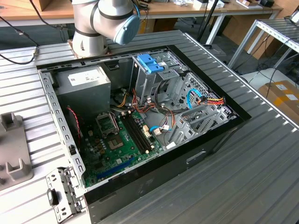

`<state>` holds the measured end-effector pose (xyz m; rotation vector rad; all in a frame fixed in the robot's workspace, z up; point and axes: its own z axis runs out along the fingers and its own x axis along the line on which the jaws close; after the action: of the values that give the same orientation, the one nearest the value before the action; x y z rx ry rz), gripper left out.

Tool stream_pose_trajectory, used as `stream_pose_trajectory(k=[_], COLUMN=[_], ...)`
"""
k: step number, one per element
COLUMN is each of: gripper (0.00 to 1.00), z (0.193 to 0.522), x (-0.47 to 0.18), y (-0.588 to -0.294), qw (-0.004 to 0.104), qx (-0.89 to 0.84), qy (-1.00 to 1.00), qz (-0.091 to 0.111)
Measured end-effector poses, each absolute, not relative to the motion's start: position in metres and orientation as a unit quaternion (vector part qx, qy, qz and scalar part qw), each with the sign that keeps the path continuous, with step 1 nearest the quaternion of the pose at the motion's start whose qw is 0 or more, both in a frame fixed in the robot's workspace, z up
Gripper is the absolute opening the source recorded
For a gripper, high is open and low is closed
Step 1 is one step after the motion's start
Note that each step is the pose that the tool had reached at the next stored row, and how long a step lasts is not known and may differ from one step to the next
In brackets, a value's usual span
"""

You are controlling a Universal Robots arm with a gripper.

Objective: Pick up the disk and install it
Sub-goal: 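Pick up the disk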

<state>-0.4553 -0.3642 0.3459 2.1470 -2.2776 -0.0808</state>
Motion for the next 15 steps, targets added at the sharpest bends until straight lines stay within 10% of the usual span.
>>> stream_pose_trajectory(k=[15], gripper=[0.54], z=[0.343], x=[-0.458], y=[-0.351], qw=[0.005], qx=[0.686], qy=[-0.727], qz=[-0.026])
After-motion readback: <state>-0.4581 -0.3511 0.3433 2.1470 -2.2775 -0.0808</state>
